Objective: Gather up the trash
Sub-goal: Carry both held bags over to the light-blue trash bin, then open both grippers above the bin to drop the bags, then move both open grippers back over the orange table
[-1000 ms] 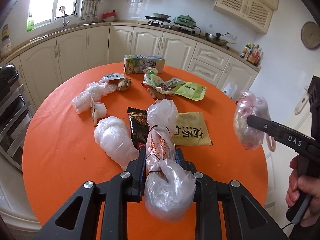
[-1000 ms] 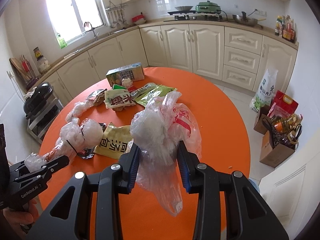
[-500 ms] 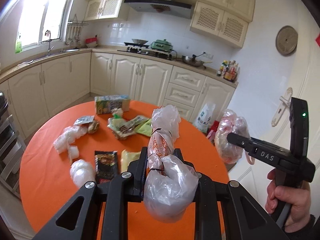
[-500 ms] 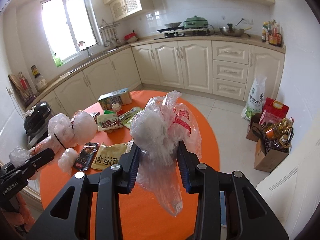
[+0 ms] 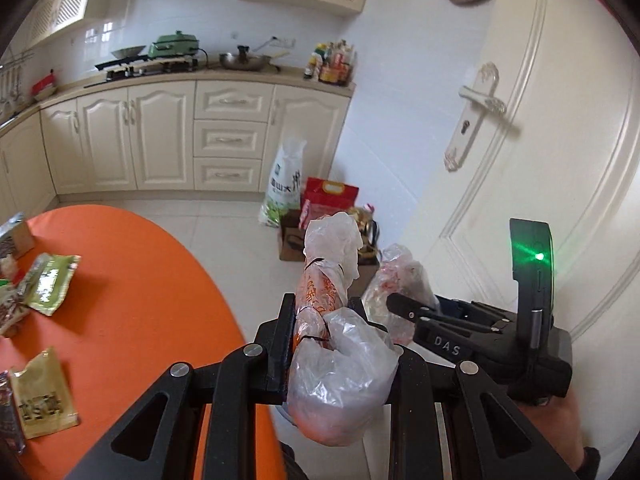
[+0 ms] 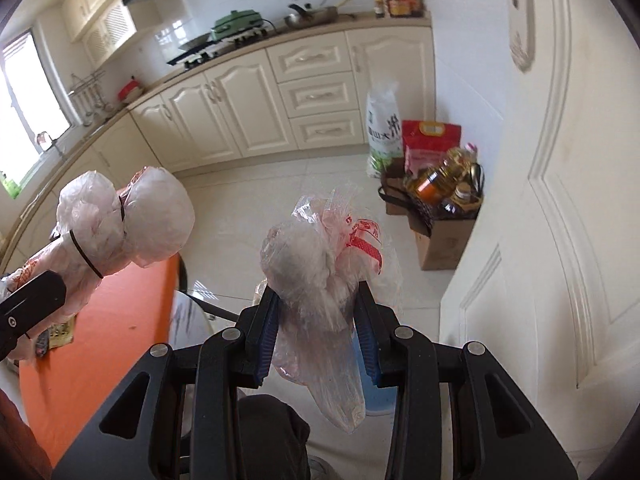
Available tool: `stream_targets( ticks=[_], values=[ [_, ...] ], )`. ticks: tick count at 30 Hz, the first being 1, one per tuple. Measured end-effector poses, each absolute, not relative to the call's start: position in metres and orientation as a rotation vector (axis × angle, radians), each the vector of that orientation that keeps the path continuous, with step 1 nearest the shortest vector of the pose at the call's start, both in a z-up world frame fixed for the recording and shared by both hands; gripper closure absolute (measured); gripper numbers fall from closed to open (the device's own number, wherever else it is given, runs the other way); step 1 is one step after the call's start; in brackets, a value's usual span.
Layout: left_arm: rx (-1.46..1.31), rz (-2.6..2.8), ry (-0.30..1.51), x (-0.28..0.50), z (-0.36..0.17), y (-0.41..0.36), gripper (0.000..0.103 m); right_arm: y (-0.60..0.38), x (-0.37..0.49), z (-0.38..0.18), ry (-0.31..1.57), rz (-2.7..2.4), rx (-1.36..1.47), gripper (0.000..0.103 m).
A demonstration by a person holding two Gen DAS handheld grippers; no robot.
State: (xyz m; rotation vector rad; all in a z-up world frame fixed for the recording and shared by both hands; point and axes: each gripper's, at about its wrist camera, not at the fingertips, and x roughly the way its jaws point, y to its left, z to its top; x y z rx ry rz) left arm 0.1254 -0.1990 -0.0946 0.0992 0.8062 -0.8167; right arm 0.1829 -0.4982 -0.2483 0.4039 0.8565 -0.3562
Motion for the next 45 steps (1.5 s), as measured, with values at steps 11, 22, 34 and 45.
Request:
stream_targets(
  ticks=[11, 22, 34, 45],
  values=[
    [0.164, -0.794, 1.148, 0.23, -0.238, -0.315, 0.083, -0.579, 0.182, -0.387, 1.048, -0.394, 0.611, 0.067],
    [0.237, -0.667, 1.253, 0.305, -0.311, -0.413, 0.033, -0.614, 0.19, -0.468, 1.144, -0.427, 0.74, 0.022],
    [0.265, -0.669, 1.087, 0.28, -0.271, -0.428, 0.014, -0.602, 0.162, -0.413, 1.026, -0.534, 0.721, 0.005],
    [0.171, -0.715, 0.774, 0.196, -0.145, -0.319, 0.001, -0.543, 0.148, -0.269, 0.783, -0.525, 0.61, 0.0]
  ],
)
